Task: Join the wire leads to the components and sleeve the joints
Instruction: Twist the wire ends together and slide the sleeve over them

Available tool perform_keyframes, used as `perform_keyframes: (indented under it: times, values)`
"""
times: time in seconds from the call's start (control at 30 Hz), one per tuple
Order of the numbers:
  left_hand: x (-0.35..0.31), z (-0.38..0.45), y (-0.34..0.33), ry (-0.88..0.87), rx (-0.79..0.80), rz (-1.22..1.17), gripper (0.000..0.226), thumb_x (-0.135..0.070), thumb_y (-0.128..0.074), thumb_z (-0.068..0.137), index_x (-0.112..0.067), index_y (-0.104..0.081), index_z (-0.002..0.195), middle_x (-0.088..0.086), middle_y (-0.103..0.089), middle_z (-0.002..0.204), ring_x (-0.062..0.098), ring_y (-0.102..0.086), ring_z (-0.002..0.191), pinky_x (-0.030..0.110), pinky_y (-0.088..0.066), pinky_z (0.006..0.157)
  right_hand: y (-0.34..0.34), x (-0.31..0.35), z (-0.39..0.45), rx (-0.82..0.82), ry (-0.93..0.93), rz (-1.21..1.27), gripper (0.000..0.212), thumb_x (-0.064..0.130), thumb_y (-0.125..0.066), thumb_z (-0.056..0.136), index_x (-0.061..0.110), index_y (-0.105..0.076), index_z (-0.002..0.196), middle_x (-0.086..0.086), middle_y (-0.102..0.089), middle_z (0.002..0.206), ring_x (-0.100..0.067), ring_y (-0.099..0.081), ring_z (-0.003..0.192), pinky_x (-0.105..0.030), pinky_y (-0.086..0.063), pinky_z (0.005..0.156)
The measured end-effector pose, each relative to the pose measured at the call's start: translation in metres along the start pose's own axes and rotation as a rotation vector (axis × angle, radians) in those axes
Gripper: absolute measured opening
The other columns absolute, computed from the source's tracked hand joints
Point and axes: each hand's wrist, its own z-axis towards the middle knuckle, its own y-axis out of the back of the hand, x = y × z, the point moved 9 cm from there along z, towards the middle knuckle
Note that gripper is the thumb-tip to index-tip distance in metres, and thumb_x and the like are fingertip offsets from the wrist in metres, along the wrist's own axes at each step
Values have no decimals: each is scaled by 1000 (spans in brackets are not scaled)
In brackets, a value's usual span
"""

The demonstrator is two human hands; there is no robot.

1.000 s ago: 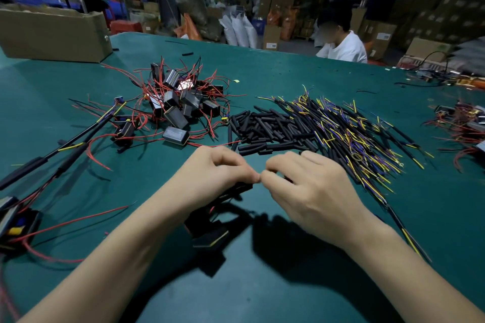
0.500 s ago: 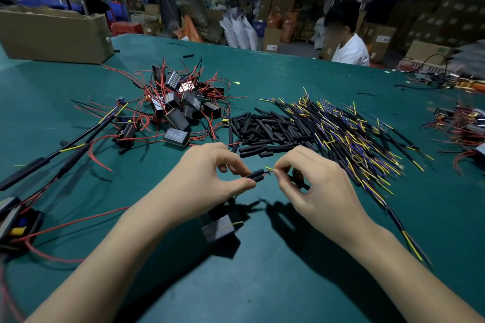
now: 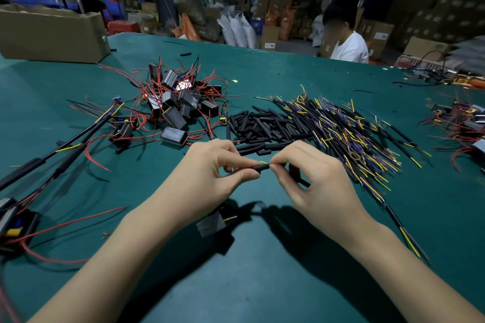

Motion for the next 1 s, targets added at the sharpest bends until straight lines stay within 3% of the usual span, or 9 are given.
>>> perform_keyframes:
  times: [0.07, 0.13, 0.27, 0.4, 0.47, 0.57, 0.63, 0.77, 1.0]
  values:
    - [-1, 0, 0, -15, -13, -6, 17, -22, -73, 81, -25, -76, 97, 3, -63, 77, 17, -56, 77, 35, -44, 73, 1, -5, 2, 26, -33, 101, 4, 6, -64, 89, 9, -67, 88, 3, -61, 82, -9, -51, 69, -15, -40, 65]
    - [0, 0, 0, -26, -22, -11, 18, -21, -73, 80, -24, -76, 97, 4, -63, 78, 18, -57, 75, 37, -45, 72, -1, -14, 2, 87, -110, 175, 9, 6, -67, 87, 11, -69, 94, 4, -64, 87, -11, -54, 67, -7, -35, 66]
    - [1, 1, 1, -54, -52, -10, 19, -17, -77, 77, -21, -77, 96, 2, -63, 77, 14, -57, 72, 33, -46, 70, -10, -39, -5, 191, -360, 348, 10, 11, -68, 85, 19, -67, 92, 5, -66, 81, -12, -54, 59, -12, -39, 59]
    - [-5, 0, 4, -141, -77, 29, 14, -19, -79, 76, -18, -74, 89, -3, -62, 73, 12, -58, 72, 31, -47, 70, -11, -49, -9, 200, -462, 382, 10, 17, -68, 86, 19, -68, 77, 0, -69, 73, -26, -63, 71, -31, -49, 65]
    - [-9, 0, 4, -185, -67, 45, 11, -17, -78, 77, -17, -74, 88, -3, -61, 74, 12, -57, 71, 34, -47, 68, -9, -46, -7, 186, -448, 372, 12, 17, -68, 85, 20, -67, 74, 2, -69, 71, -20, -59, 63, -29, -47, 63]
    - [-15, -1, 1, -249, -57, 81, 10, -16, -77, 79, -17, -75, 89, -4, -60, 76, 9, -57, 70, 36, -48, 67, -7, -42, -5, 169, -423, 331, 14, 16, -70, 84, 22, -67, 72, 4, -66, 66, -3, -49, 53, -13, -37, 53]
    - [-16, -2, -1, -262, -53, 95, 12, -18, -76, 80, -19, -76, 92, -7, -60, 78, 7, -56, 72, 39, -48, 69, -8, -40, -6, 166, -430, 341, 14, 15, -71, 83, 22, -67, 72, 4, -66, 65, -2, -50, 54, -12, -37, 53]
    - [-15, -4, 1, -250, -93, 117, 12, -25, -75, 80, -24, -77, 92, -8, -61, 79, 8, -56, 74, 46, -47, 69, -16, -40, -8, 218, -511, 523, 12, 9, -69, 85, 19, -69, 77, -1, -68, 70, -9, -56, 64, -21, -44, 61]
    - [-20, -4, 5, -262, -111, 99, 13, -30, -73, 77, -18, -71, 82, -13, -63, 76, 6, -54, 75, 45, -45, 69, -16, -35, -6, 279, -524, 689, 19, -3, -64, 86, 15, -70, 85, 8, -65, 65, 0, -53, 59, -12, -45, 62]
